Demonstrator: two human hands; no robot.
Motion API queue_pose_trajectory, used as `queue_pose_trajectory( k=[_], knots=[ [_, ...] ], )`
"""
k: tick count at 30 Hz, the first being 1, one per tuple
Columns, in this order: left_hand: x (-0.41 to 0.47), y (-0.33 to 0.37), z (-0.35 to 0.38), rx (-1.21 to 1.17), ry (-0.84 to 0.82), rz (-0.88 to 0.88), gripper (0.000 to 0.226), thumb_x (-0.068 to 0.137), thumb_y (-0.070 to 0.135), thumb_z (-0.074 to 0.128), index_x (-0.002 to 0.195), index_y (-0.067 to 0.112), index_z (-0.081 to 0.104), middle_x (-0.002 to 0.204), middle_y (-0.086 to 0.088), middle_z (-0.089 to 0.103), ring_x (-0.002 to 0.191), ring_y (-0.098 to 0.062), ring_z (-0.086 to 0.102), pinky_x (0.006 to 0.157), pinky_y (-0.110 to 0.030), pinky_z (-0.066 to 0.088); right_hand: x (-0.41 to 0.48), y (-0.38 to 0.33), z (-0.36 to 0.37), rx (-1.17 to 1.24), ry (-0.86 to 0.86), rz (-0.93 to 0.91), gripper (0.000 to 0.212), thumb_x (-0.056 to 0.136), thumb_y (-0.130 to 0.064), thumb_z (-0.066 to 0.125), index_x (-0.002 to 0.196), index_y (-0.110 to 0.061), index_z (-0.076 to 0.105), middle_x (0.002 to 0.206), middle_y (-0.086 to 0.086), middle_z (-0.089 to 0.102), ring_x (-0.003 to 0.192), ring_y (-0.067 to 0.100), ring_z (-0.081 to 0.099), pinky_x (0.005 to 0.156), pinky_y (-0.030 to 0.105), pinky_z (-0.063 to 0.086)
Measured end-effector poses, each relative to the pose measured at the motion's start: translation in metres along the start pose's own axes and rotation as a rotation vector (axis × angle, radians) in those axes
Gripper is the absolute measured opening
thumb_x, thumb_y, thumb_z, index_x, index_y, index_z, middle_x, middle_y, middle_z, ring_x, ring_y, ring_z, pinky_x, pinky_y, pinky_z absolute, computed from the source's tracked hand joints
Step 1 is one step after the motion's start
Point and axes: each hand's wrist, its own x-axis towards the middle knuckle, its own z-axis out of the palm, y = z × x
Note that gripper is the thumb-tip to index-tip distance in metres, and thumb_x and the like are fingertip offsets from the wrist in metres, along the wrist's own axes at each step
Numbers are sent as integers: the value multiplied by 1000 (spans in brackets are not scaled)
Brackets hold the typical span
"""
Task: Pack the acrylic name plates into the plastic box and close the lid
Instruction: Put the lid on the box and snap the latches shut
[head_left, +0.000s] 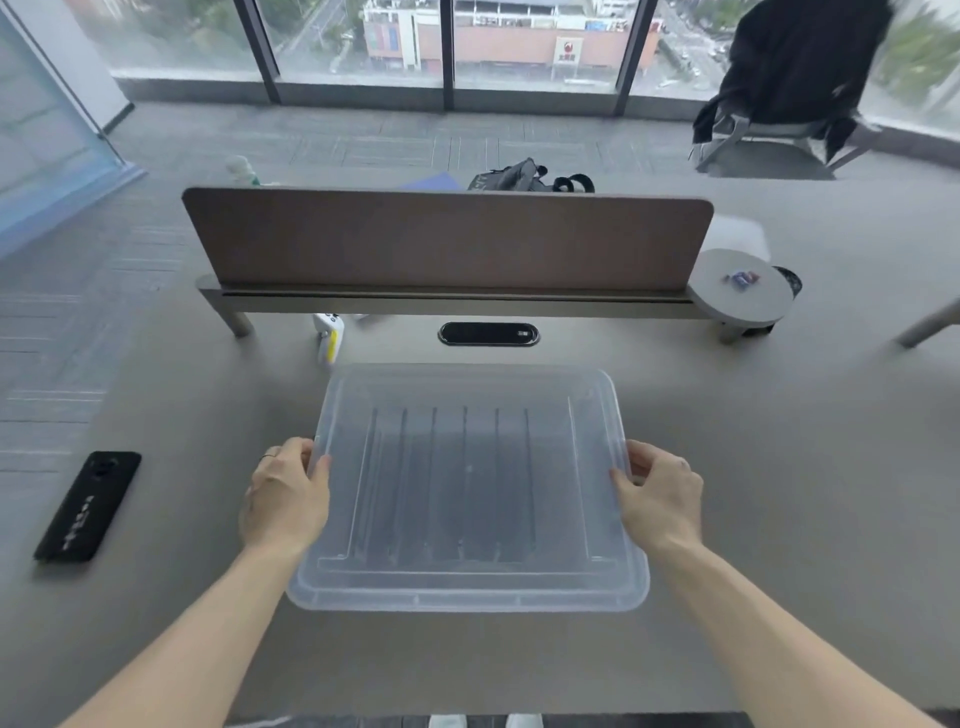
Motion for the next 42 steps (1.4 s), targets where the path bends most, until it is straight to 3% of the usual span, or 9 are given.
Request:
queue_pose_trajectory(
  k=[9, 14, 20, 23, 26, 31, 35, 38, 42],
  knots=[
    [-2, -6, 11, -28, 51, 31, 28, 103, 27, 55, 122, 10, 65, 116, -14, 64, 109, -38, 59, 89, -45, 48, 0, 12, 12, -66, 26, -27, 22, 89, -12, 65, 103, -22, 77, 75, -11, 68, 85, 23, 70, 82, 32, 55],
    [-3, -12, 24, -42, 112, 53, 28, 104, 25, 54, 124, 7, 64, 116, -17, 62, 105, -40, 59, 83, -41, 45, 1, 30, 28, -84, 76, -22, 36, 94, -18, 63, 130, -16, 69, 103, 4, 73, 101, 26, 67, 97, 37, 52],
    [0, -2, 27, 100, 89, 161, 49, 100, 23, 60, 143, 1, 51, 142, -24, 50, 128, -45, 50, 103, -52, 43, 0, 23, 33, -247, 22, -137, 58, 101, -27, 52, 155, -19, 34, 156, 3, 39, 143, 25, 35, 117, 39, 33],
    [-4, 19, 35, 261, -61, 335, 73, 102, 51, 45, 164, 21, 22, 170, -12, 16, 156, -33, 17, 124, -46, 18, 1, 6, 48, -471, -137, -434, 71, 101, -51, 40, 161, -33, 8, 170, -6, 5, 157, 20, 3, 127, 38, 9],
    [-10, 30, 50, 348, -195, 457, 79, 96, 72, 20, 164, 38, -1, 173, 0, -10, 159, -22, -10, 129, -42, -3, 2, 4, 61, -618, -307, -510, 73, 98, -65, 23, 160, -39, -6, 169, -10, -14, 157, 18, -14, 127, 40, -4],
    [-7, 27, 55, 371, -212, 469, 82, 91, 76, 10, 164, 41, -2, 173, 2, -9, 160, -21, -8, 128, -41, -5, 6, 17, 66, -646, -319, -513, 74, 97, -69, 15, 157, -40, -17, 166, -12, -25, 154, 17, -23, 126, 41, -10],
    [-2, 25, 40, 201, -183, 474, 77, 95, 70, 25, 163, 37, 16, 173, 1, 8, 160, -20, 2, 129, -43, 7, 5, 15, 62, -571, -278, -523, 74, 97, -68, 21, 159, -40, -10, 168, -10, -18, 156, 15, -16, 127, 40, -6],
    [15, 14, 21, -55, 49, 221, 69, 100, 52, 48, 158, 18, 35, 166, -12, 31, 155, -29, 23, 126, -45, 19, 17, 22, 44, -343, -90, -296, 80, 95, -67, 37, 161, -34, 7, 170, -4, 1, 157, 17, 1, 127, 40, 5],
    [38, -3, 19, -305, -268, -407, 91, 94, 63, 57, 160, 7, 29, 162, -17, 39, 149, -36, 37, 122, -47, 29, 42, 43, 30, 83, -234, 455, 129, 58, -86, 65, 160, -26, 13, 165, 5, 26, 149, 32, 32, 117, 54, 35]
  ],
)
